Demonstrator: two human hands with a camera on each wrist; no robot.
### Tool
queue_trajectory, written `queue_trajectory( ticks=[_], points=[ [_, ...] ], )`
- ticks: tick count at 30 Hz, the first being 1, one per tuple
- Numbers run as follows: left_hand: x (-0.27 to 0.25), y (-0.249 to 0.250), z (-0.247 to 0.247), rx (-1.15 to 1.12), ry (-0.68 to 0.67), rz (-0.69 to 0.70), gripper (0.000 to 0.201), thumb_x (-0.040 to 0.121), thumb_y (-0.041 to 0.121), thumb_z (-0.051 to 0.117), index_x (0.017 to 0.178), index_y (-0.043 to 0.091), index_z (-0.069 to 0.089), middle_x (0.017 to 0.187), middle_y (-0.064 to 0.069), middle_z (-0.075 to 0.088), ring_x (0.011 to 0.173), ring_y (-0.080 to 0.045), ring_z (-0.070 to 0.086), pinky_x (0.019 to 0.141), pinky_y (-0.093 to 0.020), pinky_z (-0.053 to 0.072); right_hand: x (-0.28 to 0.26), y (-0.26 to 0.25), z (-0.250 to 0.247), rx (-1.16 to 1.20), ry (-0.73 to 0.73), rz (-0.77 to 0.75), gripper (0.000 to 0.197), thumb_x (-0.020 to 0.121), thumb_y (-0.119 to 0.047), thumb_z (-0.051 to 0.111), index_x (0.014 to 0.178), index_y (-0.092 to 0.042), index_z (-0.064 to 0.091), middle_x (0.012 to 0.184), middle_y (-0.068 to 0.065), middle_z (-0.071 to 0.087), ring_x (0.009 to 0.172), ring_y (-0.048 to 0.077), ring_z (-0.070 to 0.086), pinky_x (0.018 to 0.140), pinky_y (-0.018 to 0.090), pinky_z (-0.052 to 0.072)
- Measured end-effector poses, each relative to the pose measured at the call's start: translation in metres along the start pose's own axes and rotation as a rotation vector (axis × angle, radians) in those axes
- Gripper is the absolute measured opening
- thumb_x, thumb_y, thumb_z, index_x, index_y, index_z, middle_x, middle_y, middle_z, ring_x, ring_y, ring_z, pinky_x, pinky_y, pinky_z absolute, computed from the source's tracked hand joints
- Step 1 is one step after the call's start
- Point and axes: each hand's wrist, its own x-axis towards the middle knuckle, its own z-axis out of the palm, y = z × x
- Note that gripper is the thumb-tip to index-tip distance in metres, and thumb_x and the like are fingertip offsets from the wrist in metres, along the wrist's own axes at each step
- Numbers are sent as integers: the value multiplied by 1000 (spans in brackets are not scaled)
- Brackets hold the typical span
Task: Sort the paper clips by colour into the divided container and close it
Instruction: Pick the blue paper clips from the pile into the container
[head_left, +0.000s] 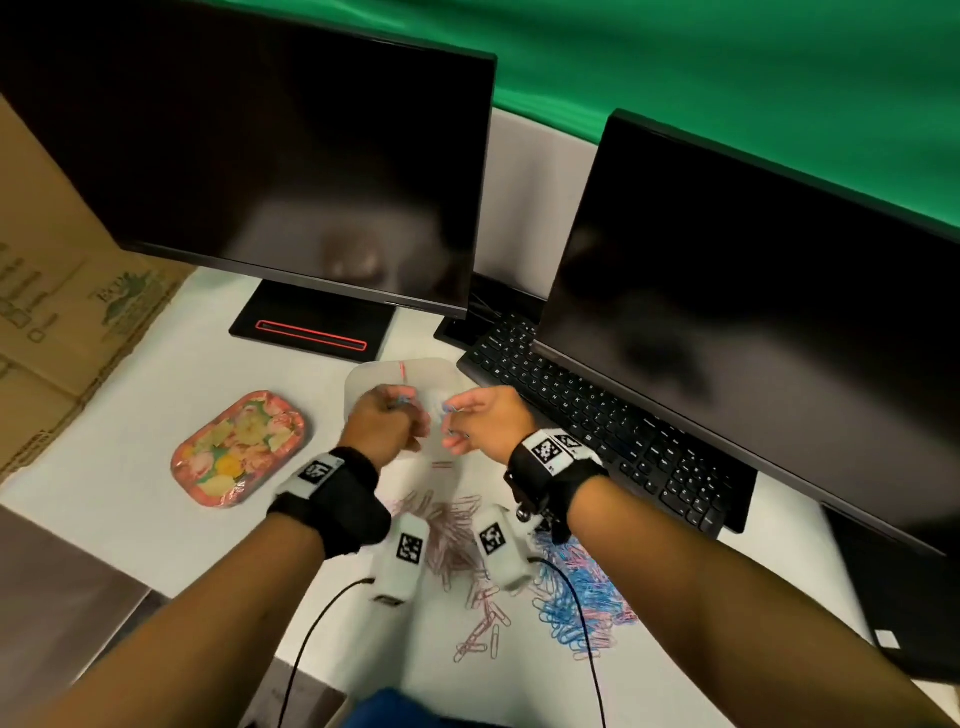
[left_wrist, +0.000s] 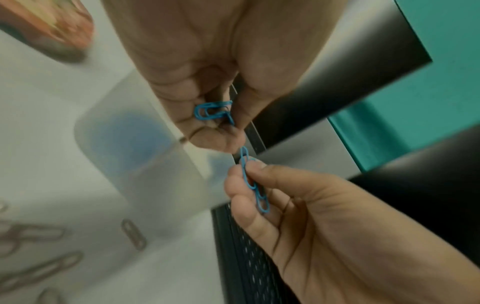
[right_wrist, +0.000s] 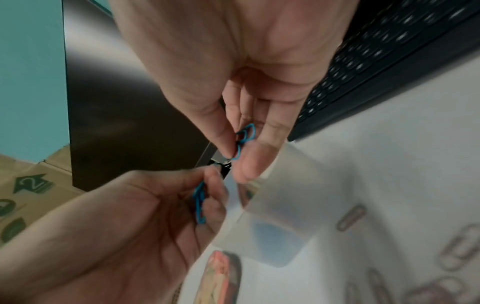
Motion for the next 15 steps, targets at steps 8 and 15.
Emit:
queue_trajectory(
  ticks=[8, 15],
  points=[
    [27, 20, -44, -32, 106, -145, 21, 93, -8, 41, 85, 7, 53, 82, -19, 58, 65, -26, 61, 58, -29, 58, 34, -37, 50, -101, -40, 70, 20, 81, 3, 60, 74, -16, 60, 86, 16, 67, 70, 24, 68, 75, 41, 60],
    [36, 16, -46, 290, 107, -85, 29, 84, 4, 51, 111, 10, 60, 105, -21, 64, 100, -38, 63, 94, -46, 52, 36, -30, 38, -234, -4, -2, 22, 83, 7, 53, 67, -7, 58, 63, 14, 62, 67, 31, 66, 63, 36, 57]
  ],
)
